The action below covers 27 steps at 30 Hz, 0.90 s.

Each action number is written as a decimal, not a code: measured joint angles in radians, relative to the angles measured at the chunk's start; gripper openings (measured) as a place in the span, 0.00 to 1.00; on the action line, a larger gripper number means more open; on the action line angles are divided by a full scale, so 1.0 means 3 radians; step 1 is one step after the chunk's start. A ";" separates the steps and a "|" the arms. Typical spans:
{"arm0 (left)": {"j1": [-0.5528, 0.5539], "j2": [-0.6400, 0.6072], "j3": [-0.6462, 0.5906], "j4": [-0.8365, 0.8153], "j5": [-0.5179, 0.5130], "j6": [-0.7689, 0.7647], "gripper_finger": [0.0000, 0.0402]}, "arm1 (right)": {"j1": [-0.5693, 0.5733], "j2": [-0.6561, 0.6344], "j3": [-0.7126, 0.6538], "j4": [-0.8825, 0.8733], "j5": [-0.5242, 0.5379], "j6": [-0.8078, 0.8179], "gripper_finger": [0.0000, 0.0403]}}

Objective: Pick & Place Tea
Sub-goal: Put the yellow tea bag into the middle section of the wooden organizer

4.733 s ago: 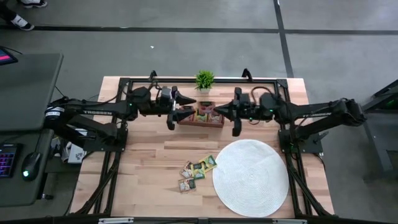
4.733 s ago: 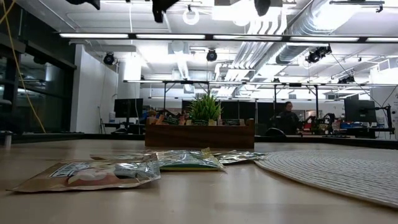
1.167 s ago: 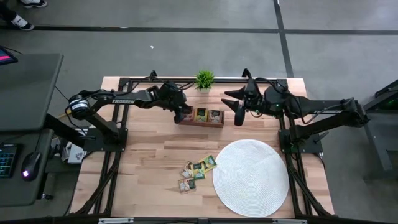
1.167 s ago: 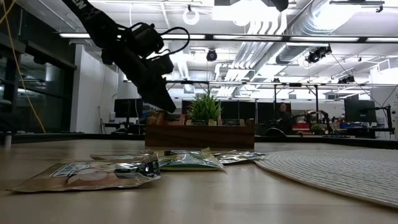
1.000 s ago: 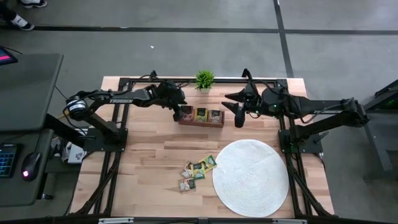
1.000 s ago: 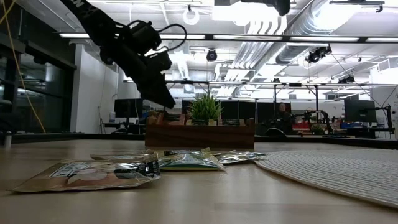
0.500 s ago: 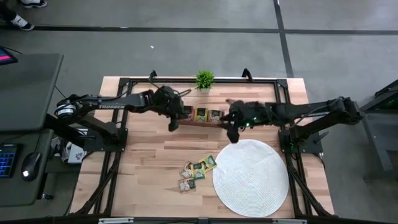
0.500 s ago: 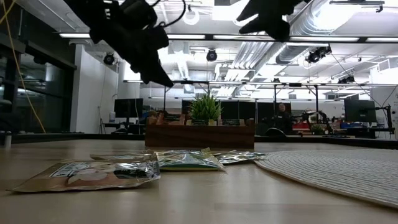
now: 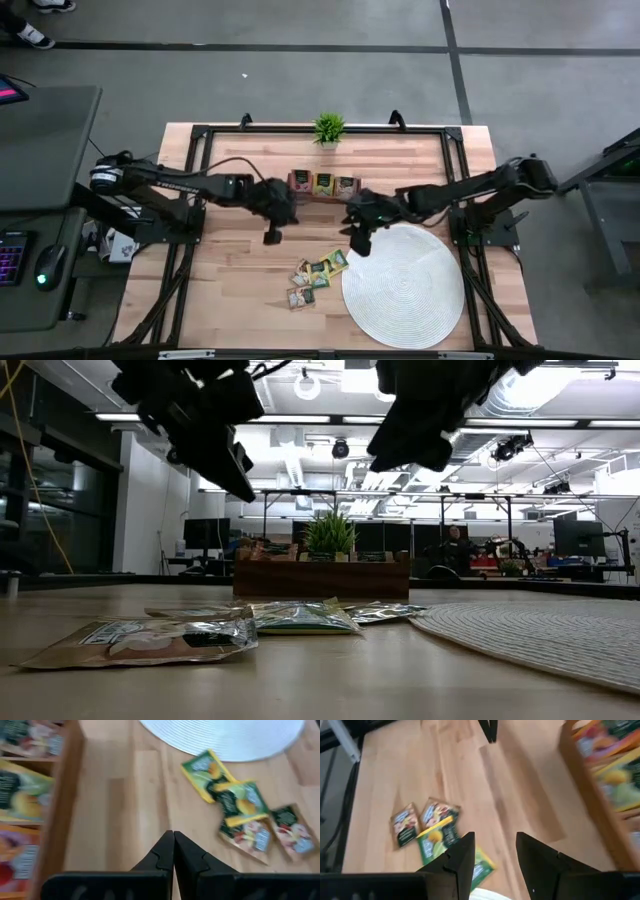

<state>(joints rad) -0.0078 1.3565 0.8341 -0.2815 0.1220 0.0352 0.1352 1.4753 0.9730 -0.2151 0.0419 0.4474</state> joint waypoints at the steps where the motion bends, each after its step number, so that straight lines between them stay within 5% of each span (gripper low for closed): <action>1: -0.0067 0.0001 0.0000 -0.0019 -0.0020 -0.0037 0.00 | 0.0014 0.0052 0.0000 0.0033 -0.0050 0.0004 0.35; 15: -0.0800 0.0001 0.0000 -0.0046 -0.0466 -0.0139 0.00 | 0.0034 0.0836 -0.0001 0.0825 -0.1308 0.0661 0.35; 27: -0.1311 0.0008 0.0000 0.0022 -0.1157 -0.0221 0.00 | 0.0144 0.1094 -0.0004 0.1182 -0.0944 0.0877 0.35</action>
<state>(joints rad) -0.4010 1.3590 0.8341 -0.2748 -0.2251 -0.0312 0.1785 1.8036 0.9718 0.1396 -0.2412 0.7105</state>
